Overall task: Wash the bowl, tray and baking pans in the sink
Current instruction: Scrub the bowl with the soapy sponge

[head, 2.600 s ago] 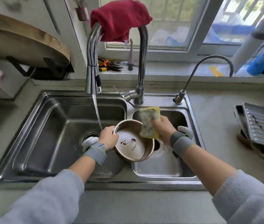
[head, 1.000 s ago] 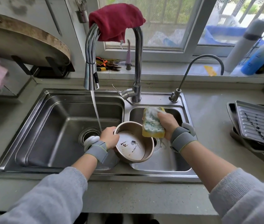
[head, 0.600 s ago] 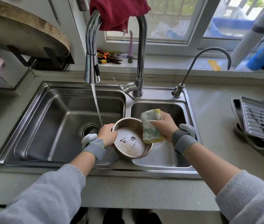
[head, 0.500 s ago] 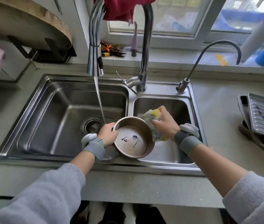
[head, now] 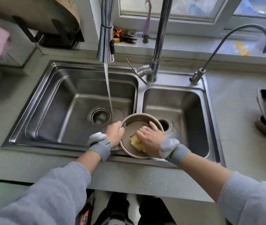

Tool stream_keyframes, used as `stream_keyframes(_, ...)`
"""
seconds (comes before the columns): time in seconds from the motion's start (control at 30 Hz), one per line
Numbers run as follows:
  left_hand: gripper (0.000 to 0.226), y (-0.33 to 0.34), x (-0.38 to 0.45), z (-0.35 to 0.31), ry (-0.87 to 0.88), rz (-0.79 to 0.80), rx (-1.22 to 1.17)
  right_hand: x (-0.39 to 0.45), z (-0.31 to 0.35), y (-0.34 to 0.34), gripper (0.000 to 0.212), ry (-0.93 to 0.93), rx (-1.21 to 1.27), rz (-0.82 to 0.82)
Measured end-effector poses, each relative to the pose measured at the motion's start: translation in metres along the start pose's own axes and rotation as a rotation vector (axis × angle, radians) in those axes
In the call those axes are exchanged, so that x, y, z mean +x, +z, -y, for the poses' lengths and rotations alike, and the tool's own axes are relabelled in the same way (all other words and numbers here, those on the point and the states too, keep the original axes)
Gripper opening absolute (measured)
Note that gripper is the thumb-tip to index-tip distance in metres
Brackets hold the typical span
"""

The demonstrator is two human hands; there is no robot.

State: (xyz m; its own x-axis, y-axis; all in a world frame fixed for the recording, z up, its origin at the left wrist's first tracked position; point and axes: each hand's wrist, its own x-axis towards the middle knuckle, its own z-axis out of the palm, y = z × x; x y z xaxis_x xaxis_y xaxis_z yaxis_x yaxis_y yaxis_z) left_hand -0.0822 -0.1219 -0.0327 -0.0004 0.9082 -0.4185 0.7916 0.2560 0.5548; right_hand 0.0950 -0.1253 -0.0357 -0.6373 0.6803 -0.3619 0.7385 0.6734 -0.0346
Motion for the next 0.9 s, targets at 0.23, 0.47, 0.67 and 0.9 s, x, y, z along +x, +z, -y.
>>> stream_keyframes(0.23, 0.024, 0.002, 0.007, -0.001, -0.061, 0.012, 0.049, 0.003, -0.014, -0.023, 0.047, -0.156, -0.041, -0.184)
stream_keyframes(0.47, 0.042, -0.001, 0.004, -0.001, -0.067, 0.067, 0.051, 0.009, -0.009, -0.031, 0.045, 0.066, 0.014, -0.227)
stream_keyframes(0.67, 0.030, -0.001, 0.003, -0.002, -0.025, 0.065, 0.007, -0.001, 0.019, -0.008, 0.044, 0.010, 0.121, -0.028)
stream_keyframes(0.9, 0.028, 0.009, 0.007, -0.014, -0.079, 0.114, 0.119, 0.003, -0.006, -0.014, 0.031, 0.028, 0.300, -0.223)
